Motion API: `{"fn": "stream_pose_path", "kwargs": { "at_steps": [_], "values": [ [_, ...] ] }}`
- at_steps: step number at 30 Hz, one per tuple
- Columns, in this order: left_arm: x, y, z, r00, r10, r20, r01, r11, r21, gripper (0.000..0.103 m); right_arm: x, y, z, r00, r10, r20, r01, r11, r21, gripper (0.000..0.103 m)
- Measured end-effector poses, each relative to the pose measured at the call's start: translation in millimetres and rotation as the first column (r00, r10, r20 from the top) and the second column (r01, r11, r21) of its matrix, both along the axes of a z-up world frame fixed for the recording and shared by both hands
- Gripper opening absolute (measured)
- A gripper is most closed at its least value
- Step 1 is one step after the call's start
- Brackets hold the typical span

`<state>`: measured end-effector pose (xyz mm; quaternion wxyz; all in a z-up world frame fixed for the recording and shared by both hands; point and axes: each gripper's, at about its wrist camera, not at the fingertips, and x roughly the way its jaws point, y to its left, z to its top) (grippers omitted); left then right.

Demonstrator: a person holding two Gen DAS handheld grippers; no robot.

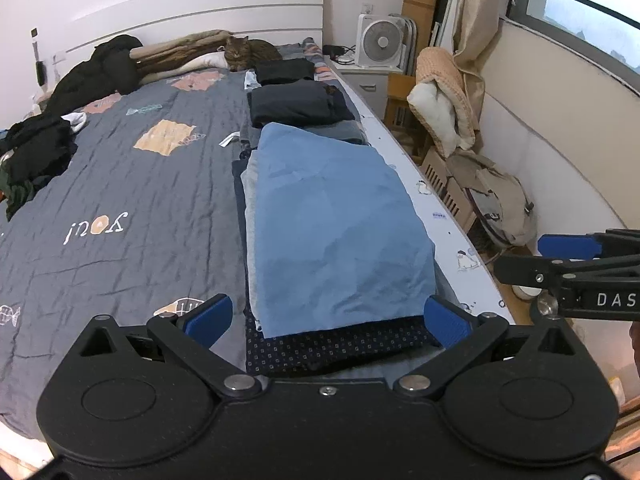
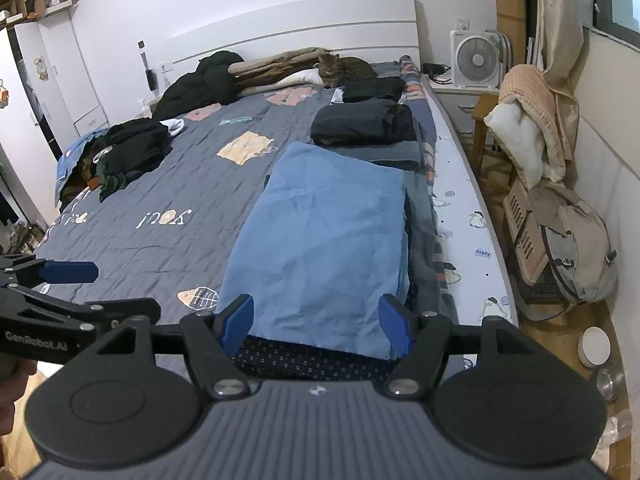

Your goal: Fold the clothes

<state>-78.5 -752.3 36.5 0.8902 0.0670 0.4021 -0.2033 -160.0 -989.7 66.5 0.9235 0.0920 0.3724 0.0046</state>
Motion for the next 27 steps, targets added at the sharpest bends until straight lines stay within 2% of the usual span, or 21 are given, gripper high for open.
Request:
{"fn": "stream_pose_path", "kwargs": {
  "at_steps": [14, 27],
  "values": [
    [-0.8, 1.1, -4.9, 1.0, -0.01, -0.025, 0.01, 1.0, 0.015, 0.103, -6.1, -0.3, 2.4, 1.0, -0.004, -0.01, 0.004, 1.0, -0.01, 0.068],
    [-3.0, 0.1, -6.1, 0.999, -0.036, 0.002, 0.036, 0.999, 0.001, 0.103, -6.9, 0.1, 3.6, 1.0, -0.01, -0.004, 0.01, 1.0, -0.018, 0.068]
  ]
}}
